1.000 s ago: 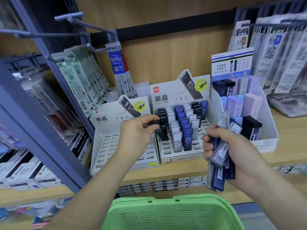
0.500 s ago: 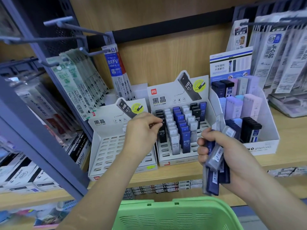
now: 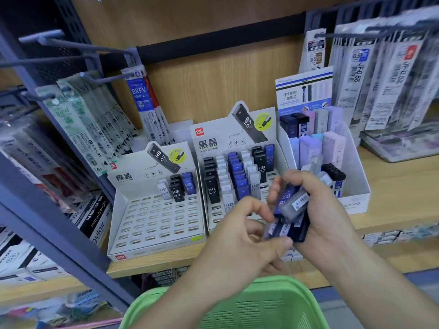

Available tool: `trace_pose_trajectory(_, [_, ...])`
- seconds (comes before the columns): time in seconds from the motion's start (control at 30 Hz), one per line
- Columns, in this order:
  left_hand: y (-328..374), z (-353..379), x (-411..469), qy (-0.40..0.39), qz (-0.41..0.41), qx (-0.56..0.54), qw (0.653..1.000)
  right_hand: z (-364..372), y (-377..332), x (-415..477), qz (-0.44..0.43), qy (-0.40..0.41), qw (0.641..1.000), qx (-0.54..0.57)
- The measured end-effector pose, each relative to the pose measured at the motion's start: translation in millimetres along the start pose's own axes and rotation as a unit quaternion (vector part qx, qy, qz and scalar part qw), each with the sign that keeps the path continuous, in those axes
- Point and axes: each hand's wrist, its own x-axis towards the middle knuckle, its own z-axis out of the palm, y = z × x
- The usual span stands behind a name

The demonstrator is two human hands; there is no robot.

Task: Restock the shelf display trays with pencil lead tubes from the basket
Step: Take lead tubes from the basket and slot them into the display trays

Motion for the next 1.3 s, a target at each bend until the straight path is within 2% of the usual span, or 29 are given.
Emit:
trace_pose_trajectory(0.23, [2, 5, 3, 0.133, 0.033, -0.055, 0.989, 3, 3, -7, -0.030, 0.018, 0.999, -0.027])
trace_pose_trajectory(0.33, [2, 6, 3, 0.164, 0.046, -0.050, 0.984, 1, 2, -5, -0.064, 0.065, 0.990, -0.109])
trace_pose_trajectory(0.5, [-2, 4, 2, 0.194, 0.091, 0.066, 0.975, -1, -1, -4, -0.116, 0.108, 0.969, -0.191])
trace_pose_trajectory(0.63, [-4, 4, 0, 0.222, 0.131, 0.144, 0.956, -1, -4, -6, -0.161, 0.127, 0.957, -0.206])
trace_pose_trajectory(0.7, [-1, 4, 0, 0.228, 0.131, 0.099, 0.960, -2, -7, -7, -0.150, 0.107, 0.970, -0.158])
trace_pose_trajectory(0.77, [3, 5, 1, 0.228, 0.116, 0.001, 0.967, -3, -7, -9, -0.112, 0.073, 0.980, -0.146])
trace_pose_trajectory(0.83, [7, 7, 2, 0.211, 0.105, -0.088, 0.968, -5, -6, -11, -0.076, 0.023, 0.971, -0.224])
trace_pose_trajectory(0.9, [7, 5, 3, 0.185, 0.095, -0.128, 0.970, -4, -6, -13, -0.069, -0.020, 0.960, -0.270])
trace_pose_trajectory(1.07, [0, 0, 1, 0.122, 0.068, -0.066, 0.988, -11, -15, -8, -0.084, -0.043, 0.933, -0.348])
trace_pose_trajectory(1.23, [-4, 4, 2, 0.175, 0.104, 0.039, 0.978, -10, -10, -11, -0.100, -0.070, 0.919, -0.374])
trace_pose_trajectory(1.3, [-1, 3, 1, 0.173, 0.115, 0.063, 0.976, -8, -10, -13, -0.078, -0.084, 0.929, -0.351])
